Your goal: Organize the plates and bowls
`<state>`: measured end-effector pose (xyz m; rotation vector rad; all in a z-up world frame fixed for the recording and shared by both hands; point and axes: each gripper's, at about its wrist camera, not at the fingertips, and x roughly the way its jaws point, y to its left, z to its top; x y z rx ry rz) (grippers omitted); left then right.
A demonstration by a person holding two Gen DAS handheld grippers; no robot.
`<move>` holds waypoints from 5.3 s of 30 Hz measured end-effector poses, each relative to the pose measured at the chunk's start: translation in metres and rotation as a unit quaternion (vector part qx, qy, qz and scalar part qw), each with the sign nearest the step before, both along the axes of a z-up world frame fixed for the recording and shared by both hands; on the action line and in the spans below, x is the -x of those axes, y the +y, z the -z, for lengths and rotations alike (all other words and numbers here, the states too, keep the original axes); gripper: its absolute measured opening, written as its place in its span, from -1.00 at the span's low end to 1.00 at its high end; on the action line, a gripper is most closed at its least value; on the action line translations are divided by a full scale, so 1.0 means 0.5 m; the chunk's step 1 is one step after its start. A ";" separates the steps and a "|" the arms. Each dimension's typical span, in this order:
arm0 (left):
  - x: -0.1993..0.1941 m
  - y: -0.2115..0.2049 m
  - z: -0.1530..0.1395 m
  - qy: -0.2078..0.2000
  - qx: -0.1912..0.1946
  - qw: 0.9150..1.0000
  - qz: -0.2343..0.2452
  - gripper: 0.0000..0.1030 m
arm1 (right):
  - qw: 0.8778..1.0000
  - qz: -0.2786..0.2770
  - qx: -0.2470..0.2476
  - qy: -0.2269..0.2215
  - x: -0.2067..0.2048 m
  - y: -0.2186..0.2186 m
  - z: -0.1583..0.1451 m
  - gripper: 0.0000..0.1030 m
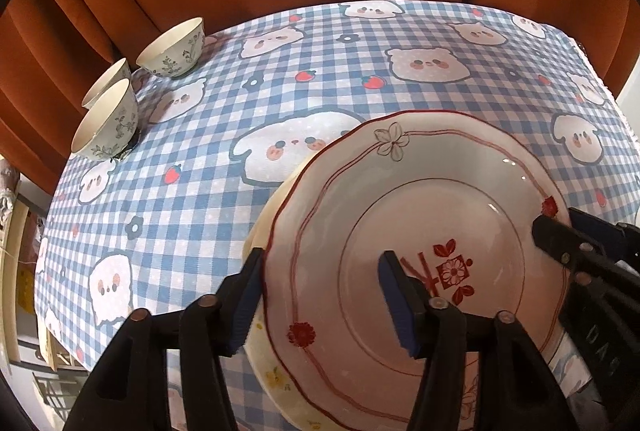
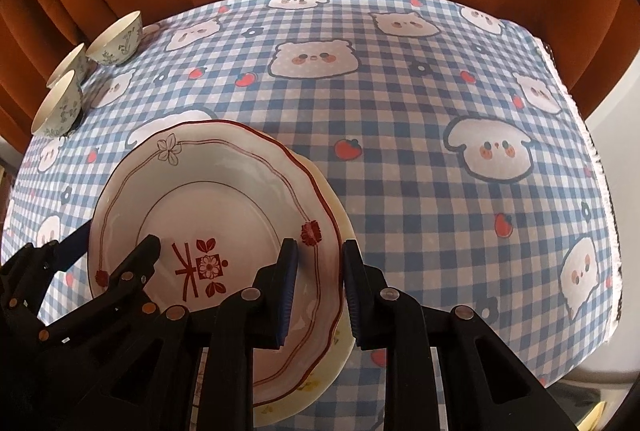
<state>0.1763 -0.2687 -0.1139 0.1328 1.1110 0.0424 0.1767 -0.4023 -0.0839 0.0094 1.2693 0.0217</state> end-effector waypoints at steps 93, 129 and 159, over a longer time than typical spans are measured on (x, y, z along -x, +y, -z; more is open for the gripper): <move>-0.389 0.721 0.025 -0.003 0.063 0.998 0.008 -0.42 | 0.997 0.039 -0.064 -0.028 -0.403 0.737 0.049 -0.67; -0.173 0.610 -0.052 -0.016 0.088 0.995 0.049 -0.43 | 0.996 0.073 -0.037 -0.045 -0.203 0.646 -0.071 -0.67; -0.002 0.427 0.012 0.011 0.075 0.997 0.004 -0.43 | 0.999 0.013 -0.047 -0.023 -0.049 0.461 -0.035 -0.67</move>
